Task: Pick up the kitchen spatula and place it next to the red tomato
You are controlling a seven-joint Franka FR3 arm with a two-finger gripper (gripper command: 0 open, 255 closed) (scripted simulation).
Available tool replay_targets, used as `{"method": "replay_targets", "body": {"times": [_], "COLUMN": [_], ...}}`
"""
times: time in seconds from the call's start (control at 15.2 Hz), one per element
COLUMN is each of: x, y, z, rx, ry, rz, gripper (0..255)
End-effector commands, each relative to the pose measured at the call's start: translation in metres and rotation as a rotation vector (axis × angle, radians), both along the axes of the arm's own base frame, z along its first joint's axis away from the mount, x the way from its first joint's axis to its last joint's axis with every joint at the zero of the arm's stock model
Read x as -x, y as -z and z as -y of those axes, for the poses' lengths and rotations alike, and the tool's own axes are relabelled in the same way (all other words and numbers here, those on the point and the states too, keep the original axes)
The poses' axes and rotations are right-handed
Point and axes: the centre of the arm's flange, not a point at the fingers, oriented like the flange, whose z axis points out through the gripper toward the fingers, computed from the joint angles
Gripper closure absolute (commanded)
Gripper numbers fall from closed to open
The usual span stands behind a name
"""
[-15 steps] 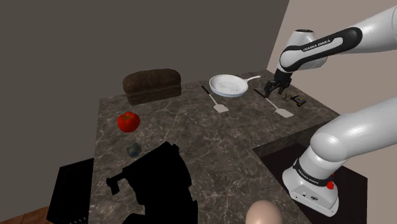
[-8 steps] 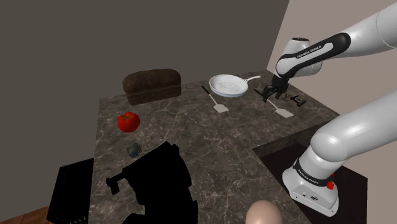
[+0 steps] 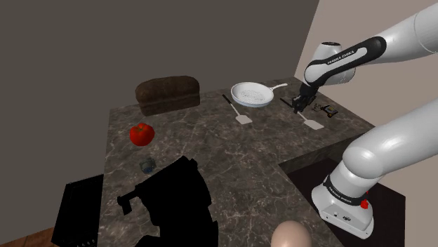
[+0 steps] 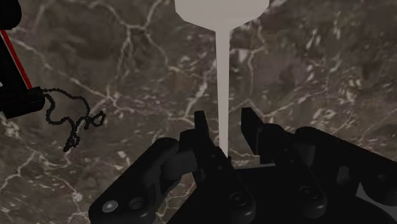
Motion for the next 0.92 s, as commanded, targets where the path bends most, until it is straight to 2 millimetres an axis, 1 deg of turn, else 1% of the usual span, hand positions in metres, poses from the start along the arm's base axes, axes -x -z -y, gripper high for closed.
{"method": "replay_targets", "body": {"times": [0.0, 0.46, 0.86], "x": [0.000, 0.000, 0.000], "y": [0.000, 0.000, -0.032], "z": [0.000, 0.000, 0.000], "rx": [0.000, 0.000, 0.000], "ry": [0.000, 0.000, 0.000], "rz": [0.000, 0.000, 0.000], "gripper": [255, 255, 255]}}
